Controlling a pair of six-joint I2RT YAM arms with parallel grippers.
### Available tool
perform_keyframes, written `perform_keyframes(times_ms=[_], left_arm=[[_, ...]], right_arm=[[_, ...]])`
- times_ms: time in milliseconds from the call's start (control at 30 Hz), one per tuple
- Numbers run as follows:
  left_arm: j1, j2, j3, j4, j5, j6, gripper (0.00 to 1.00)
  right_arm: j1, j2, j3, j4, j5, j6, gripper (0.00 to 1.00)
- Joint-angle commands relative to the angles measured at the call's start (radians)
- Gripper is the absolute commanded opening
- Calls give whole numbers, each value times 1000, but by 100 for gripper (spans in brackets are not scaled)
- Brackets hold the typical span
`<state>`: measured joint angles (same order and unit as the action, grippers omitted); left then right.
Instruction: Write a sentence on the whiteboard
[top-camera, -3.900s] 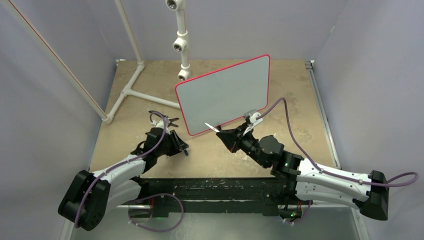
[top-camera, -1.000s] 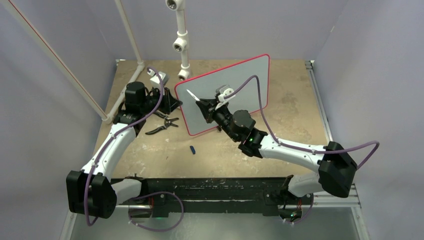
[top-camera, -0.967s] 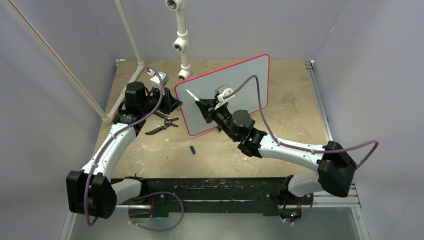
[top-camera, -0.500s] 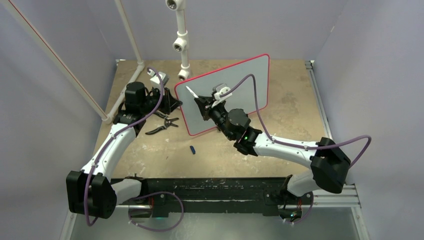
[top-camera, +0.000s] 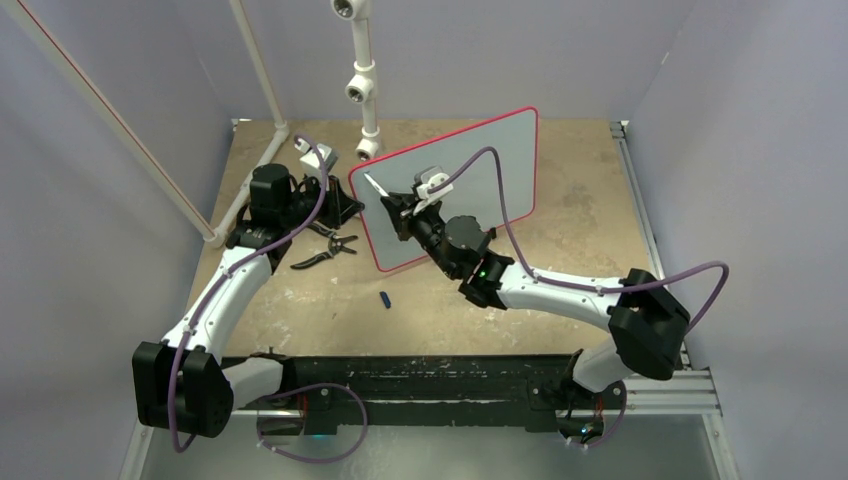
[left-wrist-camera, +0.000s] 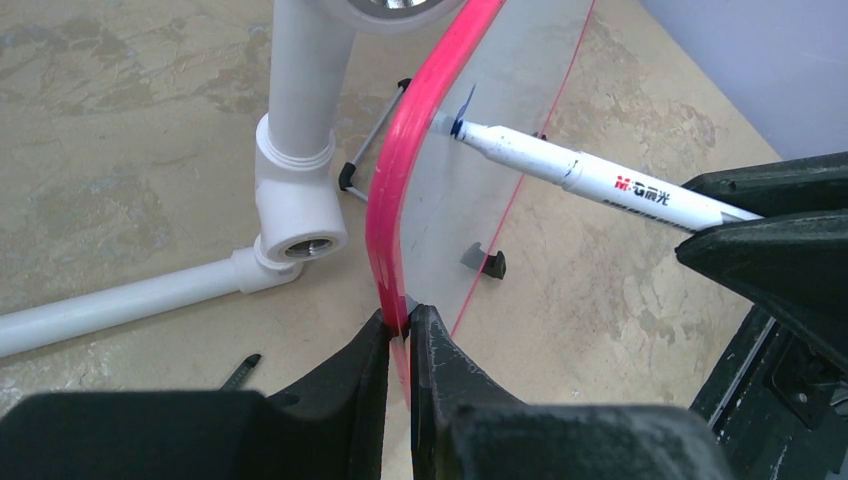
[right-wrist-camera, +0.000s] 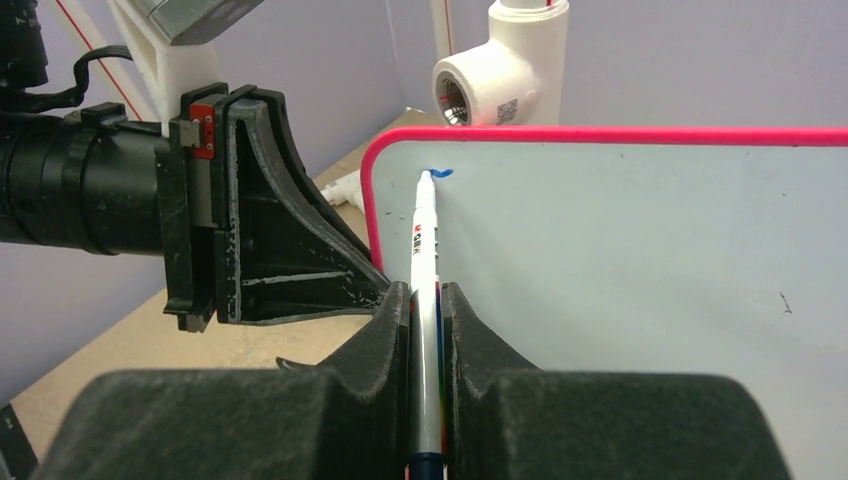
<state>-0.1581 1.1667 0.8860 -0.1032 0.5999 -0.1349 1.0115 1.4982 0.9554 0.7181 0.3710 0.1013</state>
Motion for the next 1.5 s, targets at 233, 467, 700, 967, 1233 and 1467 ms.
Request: perform_keyframes(times_ms=[233,467,700,967,1233,1467], left_arm=[[0,-24,-5,24,1,26,0],[0,-25,-5,25,-2,26,0],[0,-27,-6,25,-2,26,0],[0,-28,-5,25,-2,24,0],[0,-30,-5,28,-2,23,0],[0,-30,-5,28,0,23,0]], right_arm=[[4,28,23,-60,-25,13,0],[9,-2,-22,-69,34,28,0],[9,-40,-64,-63,123,53,0],[9,-41,-79,-87,132,69,0],[14,-47,-110,-107,86,84,0],[41,-35,-117,-87,44,70,0]])
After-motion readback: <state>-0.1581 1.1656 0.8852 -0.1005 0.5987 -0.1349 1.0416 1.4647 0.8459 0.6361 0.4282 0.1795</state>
